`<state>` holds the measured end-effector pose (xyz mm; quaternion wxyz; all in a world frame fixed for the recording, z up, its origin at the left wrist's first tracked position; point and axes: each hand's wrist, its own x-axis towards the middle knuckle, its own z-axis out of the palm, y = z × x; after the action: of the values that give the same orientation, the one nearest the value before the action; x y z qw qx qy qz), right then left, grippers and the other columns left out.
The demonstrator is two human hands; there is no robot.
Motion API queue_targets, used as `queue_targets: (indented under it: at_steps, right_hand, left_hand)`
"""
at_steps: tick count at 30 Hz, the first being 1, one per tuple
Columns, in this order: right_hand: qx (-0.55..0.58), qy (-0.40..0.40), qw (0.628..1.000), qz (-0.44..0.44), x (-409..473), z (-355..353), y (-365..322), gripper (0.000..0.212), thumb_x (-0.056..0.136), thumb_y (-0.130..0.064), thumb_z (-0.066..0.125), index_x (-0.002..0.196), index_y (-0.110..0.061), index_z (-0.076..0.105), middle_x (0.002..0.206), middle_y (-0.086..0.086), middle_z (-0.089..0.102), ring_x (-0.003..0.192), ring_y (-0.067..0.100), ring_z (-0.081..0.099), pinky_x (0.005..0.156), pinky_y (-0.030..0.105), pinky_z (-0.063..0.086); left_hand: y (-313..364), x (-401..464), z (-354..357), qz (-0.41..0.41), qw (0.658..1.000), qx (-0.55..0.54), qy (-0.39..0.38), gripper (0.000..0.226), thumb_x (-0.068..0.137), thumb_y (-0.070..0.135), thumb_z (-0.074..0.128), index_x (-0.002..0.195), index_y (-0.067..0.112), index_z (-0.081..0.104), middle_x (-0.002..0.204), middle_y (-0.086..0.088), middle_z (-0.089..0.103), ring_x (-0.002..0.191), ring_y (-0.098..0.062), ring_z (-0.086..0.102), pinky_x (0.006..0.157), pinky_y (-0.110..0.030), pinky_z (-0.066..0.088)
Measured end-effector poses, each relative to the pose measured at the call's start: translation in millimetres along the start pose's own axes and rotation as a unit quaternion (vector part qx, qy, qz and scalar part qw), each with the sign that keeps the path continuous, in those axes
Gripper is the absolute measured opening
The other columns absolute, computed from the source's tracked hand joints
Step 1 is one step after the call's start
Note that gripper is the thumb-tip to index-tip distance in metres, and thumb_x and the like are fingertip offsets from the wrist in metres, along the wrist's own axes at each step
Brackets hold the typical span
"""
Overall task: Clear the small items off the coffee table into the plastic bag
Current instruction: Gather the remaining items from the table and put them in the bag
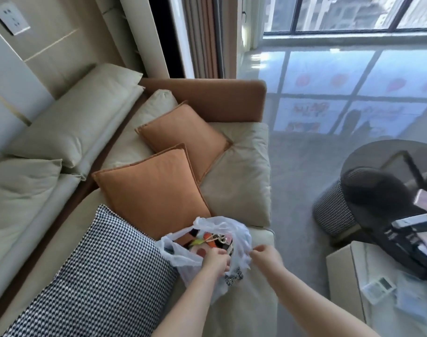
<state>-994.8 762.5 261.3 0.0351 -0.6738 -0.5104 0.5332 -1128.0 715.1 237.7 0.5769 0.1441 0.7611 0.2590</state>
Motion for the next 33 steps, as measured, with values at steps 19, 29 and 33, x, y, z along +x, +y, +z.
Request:
queue_targets:
  at_steps: [19,29,33]
  right_hand:
    - [0.018,0.210,0.975,0.066,-178,-233,273,0.022,0.086,-0.031,0.053,0.103,-0.020,0.062,0.113,0.005,0.065,0.105,0.023,0.059,0.082,0.027,0.046]
    - [0.099,0.330,0.919,0.194,-299,-297,469,0.021,0.088,-0.034,0.053,0.102,-0.021,0.060,0.109,0.003,0.066,0.099,0.022,0.060,0.076,0.026,0.044]
    - [0.155,0.376,0.880,0.245,-334,-303,520,0.009,0.086,-0.034,0.057,0.085,-0.025,0.057,0.103,0.003,0.068,0.094,0.022,0.062,0.070,0.024,0.043]
  left_hand:
    - [-38,-192,321,0.268,0.855,0.412,-0.168,0.029,0.086,0.026,0.058,0.109,0.011,0.066,0.109,-0.011,0.069,0.098,-0.025,0.068,0.079,-0.032,0.053]
    - [-119,-297,489,0.326,0.754,0.499,-0.277,0.024,0.086,0.033,0.060,0.104,0.019,0.067,0.107,0.000,0.068,0.091,-0.017,0.067,0.078,-0.025,0.053]
    - [-144,-324,536,0.346,0.684,0.556,-0.321,0.024,0.087,0.033,0.059,0.105,0.020,0.068,0.108,-0.002,0.068,0.093,-0.019,0.067,0.084,-0.028,0.055]
